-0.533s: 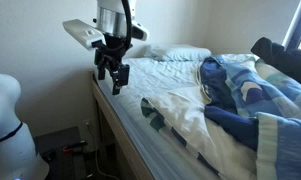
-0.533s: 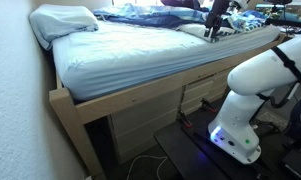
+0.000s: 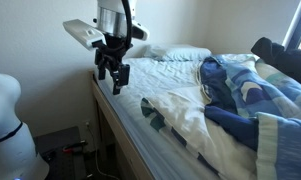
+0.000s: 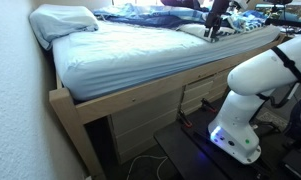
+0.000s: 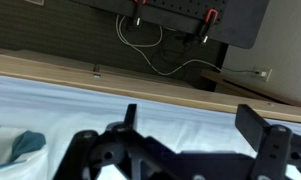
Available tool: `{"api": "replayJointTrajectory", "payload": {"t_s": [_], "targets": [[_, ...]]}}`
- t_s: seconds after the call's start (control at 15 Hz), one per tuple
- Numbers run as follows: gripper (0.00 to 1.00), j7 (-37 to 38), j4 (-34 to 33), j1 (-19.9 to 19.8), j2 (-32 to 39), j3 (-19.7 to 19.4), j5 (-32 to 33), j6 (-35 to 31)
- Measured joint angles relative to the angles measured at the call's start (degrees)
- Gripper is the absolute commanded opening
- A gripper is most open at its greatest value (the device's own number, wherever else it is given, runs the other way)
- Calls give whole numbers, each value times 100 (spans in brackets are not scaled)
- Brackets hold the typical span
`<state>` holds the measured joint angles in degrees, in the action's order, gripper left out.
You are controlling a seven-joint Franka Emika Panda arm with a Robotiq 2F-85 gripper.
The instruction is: Spread the bed
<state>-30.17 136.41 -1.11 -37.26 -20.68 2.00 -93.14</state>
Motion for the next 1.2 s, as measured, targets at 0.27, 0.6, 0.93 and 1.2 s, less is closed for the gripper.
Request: {"api": "replayJointTrajectory", "payload": {"t_s": [0.27,0.6,0.93,1.2], "targets": [[100,-257,-15,8,12,146,390,-472],[100,-317,-37,8,111,518,1460,-1024],[100,-318,-337,7,400,649,2207,-1585],[100,-317,-617,-92,644,649,2728,-2285]]}}
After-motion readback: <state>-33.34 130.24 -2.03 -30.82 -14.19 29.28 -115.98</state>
